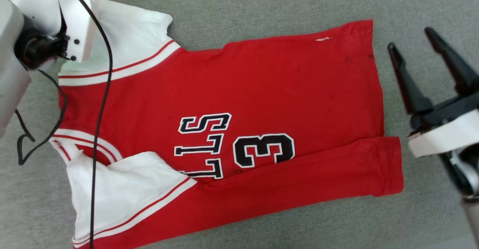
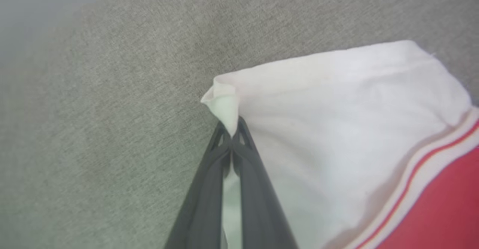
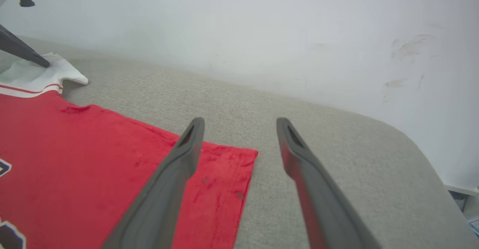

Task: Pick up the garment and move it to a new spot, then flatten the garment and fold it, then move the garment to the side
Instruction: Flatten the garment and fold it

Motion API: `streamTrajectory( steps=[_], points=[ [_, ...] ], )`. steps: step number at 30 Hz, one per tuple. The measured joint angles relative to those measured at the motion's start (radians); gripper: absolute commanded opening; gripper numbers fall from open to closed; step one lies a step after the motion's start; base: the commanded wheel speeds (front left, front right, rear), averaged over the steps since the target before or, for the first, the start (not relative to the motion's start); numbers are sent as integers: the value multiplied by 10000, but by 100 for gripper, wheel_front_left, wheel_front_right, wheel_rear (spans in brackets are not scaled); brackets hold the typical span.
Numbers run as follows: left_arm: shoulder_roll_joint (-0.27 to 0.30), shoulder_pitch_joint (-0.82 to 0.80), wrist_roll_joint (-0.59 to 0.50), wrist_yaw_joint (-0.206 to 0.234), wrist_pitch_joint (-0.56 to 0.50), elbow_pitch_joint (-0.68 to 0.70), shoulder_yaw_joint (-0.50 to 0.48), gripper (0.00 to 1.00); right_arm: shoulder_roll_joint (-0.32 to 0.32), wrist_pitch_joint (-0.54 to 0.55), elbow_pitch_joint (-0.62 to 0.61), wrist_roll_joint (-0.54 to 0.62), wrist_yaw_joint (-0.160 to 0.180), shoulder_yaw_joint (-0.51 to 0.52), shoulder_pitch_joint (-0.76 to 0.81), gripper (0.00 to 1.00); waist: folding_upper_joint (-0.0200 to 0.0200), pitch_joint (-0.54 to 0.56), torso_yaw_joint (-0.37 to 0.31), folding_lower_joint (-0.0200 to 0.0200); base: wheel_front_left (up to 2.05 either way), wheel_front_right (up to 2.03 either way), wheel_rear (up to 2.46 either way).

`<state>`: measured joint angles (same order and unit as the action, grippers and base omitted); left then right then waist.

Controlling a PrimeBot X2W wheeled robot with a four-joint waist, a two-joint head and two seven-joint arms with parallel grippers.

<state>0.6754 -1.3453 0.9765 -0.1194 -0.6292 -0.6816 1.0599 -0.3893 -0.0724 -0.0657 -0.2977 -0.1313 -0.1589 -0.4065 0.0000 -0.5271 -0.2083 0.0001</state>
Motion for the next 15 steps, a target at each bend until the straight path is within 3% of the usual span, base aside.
streamTrajectory(
  steps=[6,10,15],
  points=[
    [-111,107,-324,-63,888,706,272,0,-1388,2136,284,-995,0,-443,-955,100,0,460,390,-1,0,0,0],
    [-48,288,-470,-84,1260,1285,476,0,-2454,4178,671,-2247,0,-1035,-1742,100,0,647,728,-1,0,0,0],
    [36,404,-585,-86,1676,1950,571,0,-3287,7030,1440,-3843,-2,-2011,-2844,100,0,735,1085,-1,0,0,0]
  ],
)
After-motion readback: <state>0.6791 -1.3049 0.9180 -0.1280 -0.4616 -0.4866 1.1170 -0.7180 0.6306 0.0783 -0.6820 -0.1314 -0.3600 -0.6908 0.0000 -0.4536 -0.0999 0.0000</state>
